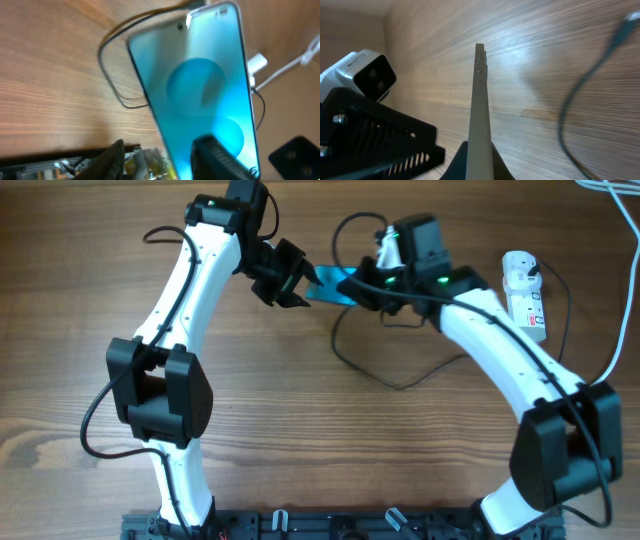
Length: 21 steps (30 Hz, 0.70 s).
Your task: Plug charger to phone and switch on socket
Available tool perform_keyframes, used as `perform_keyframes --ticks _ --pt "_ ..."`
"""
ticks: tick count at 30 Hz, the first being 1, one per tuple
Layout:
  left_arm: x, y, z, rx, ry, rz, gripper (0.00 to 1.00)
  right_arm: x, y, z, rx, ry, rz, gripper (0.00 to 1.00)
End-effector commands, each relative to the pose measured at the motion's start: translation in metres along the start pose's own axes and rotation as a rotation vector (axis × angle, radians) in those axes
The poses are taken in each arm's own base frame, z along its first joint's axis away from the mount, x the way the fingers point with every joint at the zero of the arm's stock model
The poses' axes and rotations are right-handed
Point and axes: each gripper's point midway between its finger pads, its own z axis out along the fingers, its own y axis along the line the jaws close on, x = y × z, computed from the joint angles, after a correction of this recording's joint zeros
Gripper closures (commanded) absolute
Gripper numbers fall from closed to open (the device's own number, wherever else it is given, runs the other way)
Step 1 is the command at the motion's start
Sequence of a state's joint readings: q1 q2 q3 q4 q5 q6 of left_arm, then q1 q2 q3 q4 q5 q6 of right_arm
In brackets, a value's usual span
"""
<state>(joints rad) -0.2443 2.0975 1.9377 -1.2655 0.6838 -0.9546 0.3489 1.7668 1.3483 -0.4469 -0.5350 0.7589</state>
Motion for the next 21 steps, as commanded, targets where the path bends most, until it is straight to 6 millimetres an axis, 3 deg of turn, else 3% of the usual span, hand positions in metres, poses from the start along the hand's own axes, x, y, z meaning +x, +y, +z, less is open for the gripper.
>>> perform_keyframes --ticks 1,4,6,8,9,11,14,17,21 --pt "0.023 -0.03 -0.012 0.141 0.06 0.337 0.51 -0.028 0.032 -0.072 -0.093 -0.137 -0.075 0.96" --pt "0.033 -0.047 -0.016 0.239 0.103 0.475 0.33 -0.036 0.043 -0.142 -0.035 -0.335 -0.102 0.96" --pt "0.033 -0.047 -0.016 0.239 0.103 0.474 0.22 -0.027 0.052 -0.163 -0.068 -0.375 -0.126 0.96" --pt "0.034 -0.047 -0.016 0.237 0.105 0.472 0.09 -0.016 0.04 -0.179 -0.073 -0.42 -0.102 0.96" --pt "0.035 -0.045 -0.016 0.23 0.111 0.463 0.01 -0.012 0.028 -0.182 -0.08 -0.441 -0.083 0.96" --pt "0.034 -0.046 -0.016 0.234 0.107 0.474 0.0 -0.002 -0.003 -0.175 -0.132 -0.467 0.019 0.96" --pt "0.034 -0.046 -0.016 0.239 0.099 0.54 0.0 0.004 -0.027 -0.153 -0.3 -0.484 0.18 0.96" --pt "0.034 -0.046 -0.016 0.24 0.098 0.543 0.0 0.001 -0.039 -0.141 -0.438 -0.538 0.279 0.96" --pt "0.044 -0.058 -0.021 0.316 0.143 0.578 0.0 -0.011 -0.051 -0.126 -0.441 -0.566 0.386 0.96"
